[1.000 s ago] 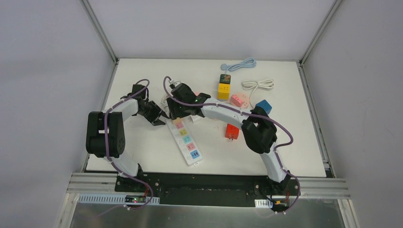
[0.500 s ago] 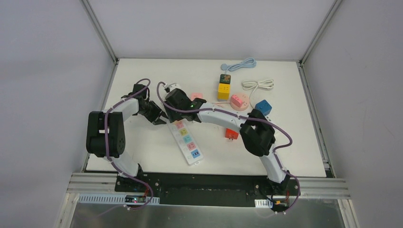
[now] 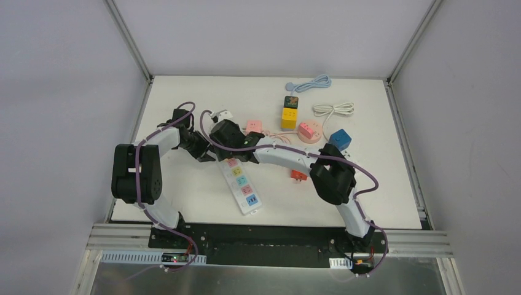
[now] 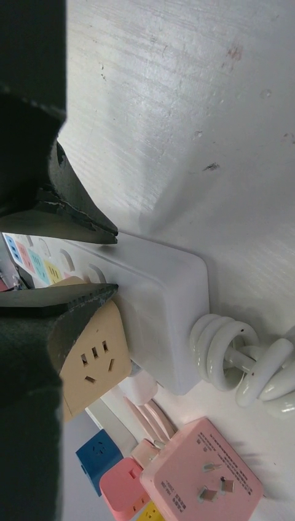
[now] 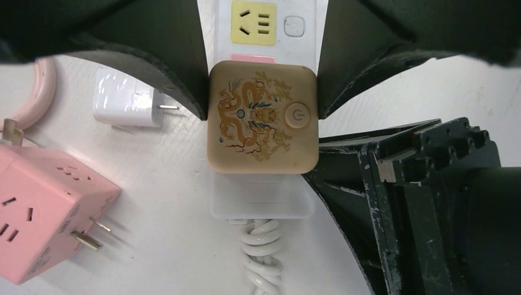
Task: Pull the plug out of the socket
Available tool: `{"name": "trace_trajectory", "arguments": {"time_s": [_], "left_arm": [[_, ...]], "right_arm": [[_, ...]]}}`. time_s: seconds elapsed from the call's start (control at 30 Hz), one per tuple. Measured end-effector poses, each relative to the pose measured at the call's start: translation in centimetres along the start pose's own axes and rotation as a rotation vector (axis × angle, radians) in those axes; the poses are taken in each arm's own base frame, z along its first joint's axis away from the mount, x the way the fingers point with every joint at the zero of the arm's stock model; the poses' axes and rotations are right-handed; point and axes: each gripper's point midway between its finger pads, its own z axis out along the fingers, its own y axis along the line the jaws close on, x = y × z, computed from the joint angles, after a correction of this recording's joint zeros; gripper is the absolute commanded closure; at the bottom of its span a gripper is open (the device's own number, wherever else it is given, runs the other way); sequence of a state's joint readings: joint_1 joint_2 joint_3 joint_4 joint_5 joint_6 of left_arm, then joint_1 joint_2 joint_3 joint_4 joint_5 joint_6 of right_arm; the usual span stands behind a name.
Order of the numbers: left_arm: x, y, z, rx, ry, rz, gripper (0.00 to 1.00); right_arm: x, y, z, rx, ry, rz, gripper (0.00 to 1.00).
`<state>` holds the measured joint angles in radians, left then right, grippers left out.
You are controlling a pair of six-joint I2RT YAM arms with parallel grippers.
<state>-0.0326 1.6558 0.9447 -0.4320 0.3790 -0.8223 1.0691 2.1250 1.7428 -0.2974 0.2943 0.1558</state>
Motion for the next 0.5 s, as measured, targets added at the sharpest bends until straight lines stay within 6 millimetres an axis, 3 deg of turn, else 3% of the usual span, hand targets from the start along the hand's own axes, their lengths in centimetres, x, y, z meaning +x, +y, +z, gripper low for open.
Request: {"name": "trace_trajectory", "arguments": {"time_s": [0.23, 0.5], "left_arm": [[-0.1, 0.2, 0.0, -0.011, -0.007, 0.002, 0.72], [0.0, 0.0, 0.0, -0.009, -0.010, 0.009, 0.76]], "right_arm": [[-0.3, -0.5, -0.1, 0.016, -0.005, 0.022, 1.00], [-4.4, -2.1, -1.3, -0.060, -0.069, 0.190, 1.00]]}}
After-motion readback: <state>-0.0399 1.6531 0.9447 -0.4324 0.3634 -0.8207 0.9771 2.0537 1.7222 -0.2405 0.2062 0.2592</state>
